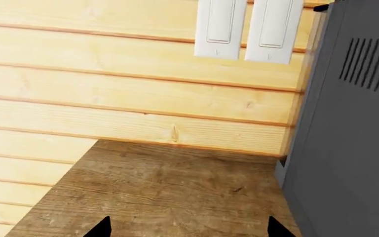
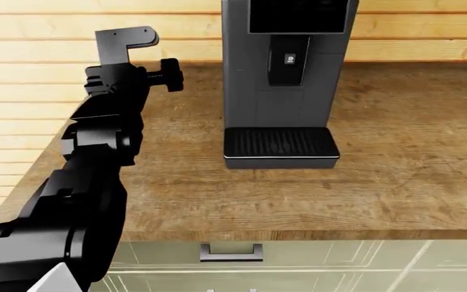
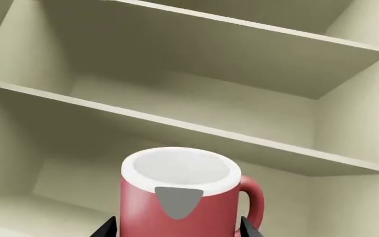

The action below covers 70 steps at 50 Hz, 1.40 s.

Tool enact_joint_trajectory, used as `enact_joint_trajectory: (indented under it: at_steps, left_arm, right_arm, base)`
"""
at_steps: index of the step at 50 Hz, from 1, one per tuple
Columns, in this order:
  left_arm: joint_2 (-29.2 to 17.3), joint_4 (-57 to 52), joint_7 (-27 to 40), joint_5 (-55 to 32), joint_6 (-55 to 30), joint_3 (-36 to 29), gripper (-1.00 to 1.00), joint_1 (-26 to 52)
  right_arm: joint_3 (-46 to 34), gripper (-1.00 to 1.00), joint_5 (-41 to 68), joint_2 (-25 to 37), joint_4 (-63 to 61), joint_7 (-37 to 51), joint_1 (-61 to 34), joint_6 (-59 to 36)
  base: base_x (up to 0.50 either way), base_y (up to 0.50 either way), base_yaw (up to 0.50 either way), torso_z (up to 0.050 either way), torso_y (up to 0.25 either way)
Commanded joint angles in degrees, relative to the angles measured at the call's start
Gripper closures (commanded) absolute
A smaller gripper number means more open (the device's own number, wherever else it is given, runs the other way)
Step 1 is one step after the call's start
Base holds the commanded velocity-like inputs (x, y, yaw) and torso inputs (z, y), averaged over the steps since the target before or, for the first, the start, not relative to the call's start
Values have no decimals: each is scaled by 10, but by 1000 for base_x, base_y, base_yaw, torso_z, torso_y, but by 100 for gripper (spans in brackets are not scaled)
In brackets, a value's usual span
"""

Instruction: Pick the mug from the cabinet, place it under the coffee machine dispenser, and press the start button.

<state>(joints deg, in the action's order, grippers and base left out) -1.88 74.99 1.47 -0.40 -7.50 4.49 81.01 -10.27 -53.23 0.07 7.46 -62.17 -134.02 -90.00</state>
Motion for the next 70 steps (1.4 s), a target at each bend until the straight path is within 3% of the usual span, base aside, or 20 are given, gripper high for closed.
enact_joint_trajectory:
  at_steps: [1, 4, 30, 70]
  left_arm:
    - [-1, 0, -2, 1, 0, 3, -100, 0]
    - [-1, 0, -3, 1, 0, 3, -100, 0]
    - [0, 0, -4, 2, 2, -2, -100, -1]
    - [0, 0, -8, 2, 2, -6, -100, -1]
  right_arm:
    - [4, 100, -103, -1, -3, -108, 24, 0]
    - [5, 100, -281, -1, -14, -278, 60, 0]
    - [34, 100, -339, -1, -104, -278, 261, 0]
    - [53, 100, -320, 23, -286, -278, 589, 0]
  base:
    - [0, 0, 0, 0, 0]
    - [0, 0, 0, 0, 0]
    - [0, 0, 0, 0, 0]
    - [0, 0, 0, 0, 0]
